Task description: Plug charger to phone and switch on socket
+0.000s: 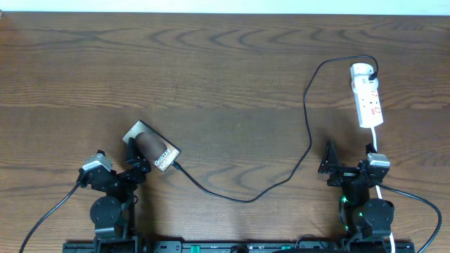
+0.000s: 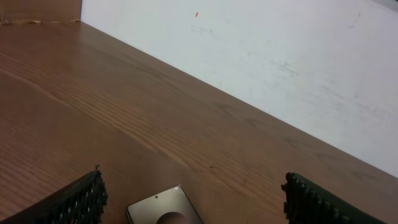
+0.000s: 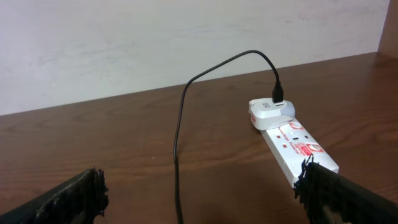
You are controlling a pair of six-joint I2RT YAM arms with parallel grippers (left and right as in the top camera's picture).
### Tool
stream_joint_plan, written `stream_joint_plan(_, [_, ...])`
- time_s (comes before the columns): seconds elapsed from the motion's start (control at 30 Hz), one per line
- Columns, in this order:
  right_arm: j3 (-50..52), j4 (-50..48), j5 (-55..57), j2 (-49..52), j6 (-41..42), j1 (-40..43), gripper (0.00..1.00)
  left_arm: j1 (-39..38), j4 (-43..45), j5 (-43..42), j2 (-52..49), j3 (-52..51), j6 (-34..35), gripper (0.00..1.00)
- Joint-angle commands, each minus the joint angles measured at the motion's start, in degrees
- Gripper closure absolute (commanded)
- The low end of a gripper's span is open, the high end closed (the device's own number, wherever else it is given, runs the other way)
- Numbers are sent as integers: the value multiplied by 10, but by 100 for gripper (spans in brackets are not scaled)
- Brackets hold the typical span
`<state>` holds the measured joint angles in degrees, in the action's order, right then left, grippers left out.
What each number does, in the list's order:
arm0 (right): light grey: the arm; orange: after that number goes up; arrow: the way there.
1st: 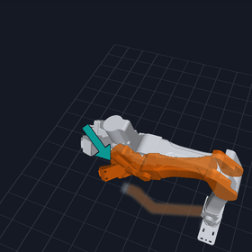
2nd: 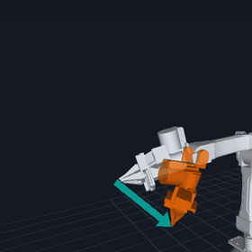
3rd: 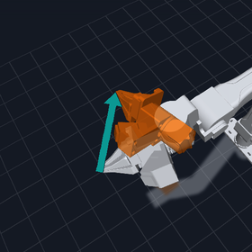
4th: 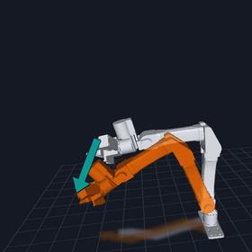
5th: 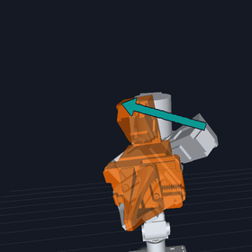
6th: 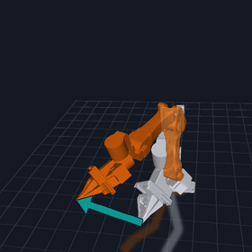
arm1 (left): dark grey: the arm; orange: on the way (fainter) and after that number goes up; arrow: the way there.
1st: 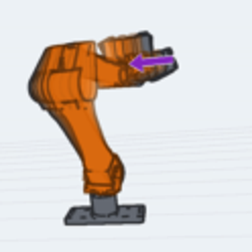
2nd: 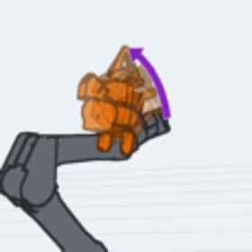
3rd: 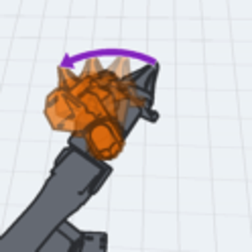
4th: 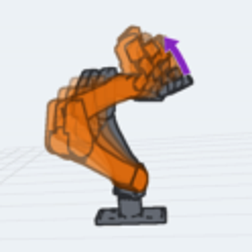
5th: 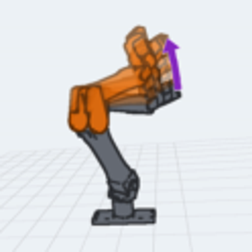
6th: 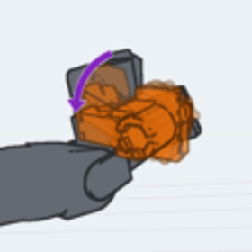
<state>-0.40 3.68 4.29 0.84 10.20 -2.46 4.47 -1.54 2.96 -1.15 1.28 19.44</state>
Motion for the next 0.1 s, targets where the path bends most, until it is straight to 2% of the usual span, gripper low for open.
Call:
stream_joint_plan(0.0, [1, 3, -3, -5, -6, -2, 1, 3, -23, 9, -2, -10, -6, 12])
stream_joint_plan(0.07, [1, 3, -3, -5, -6, -2, 1, 3, -23, 9, -2, -10, -6, 12])
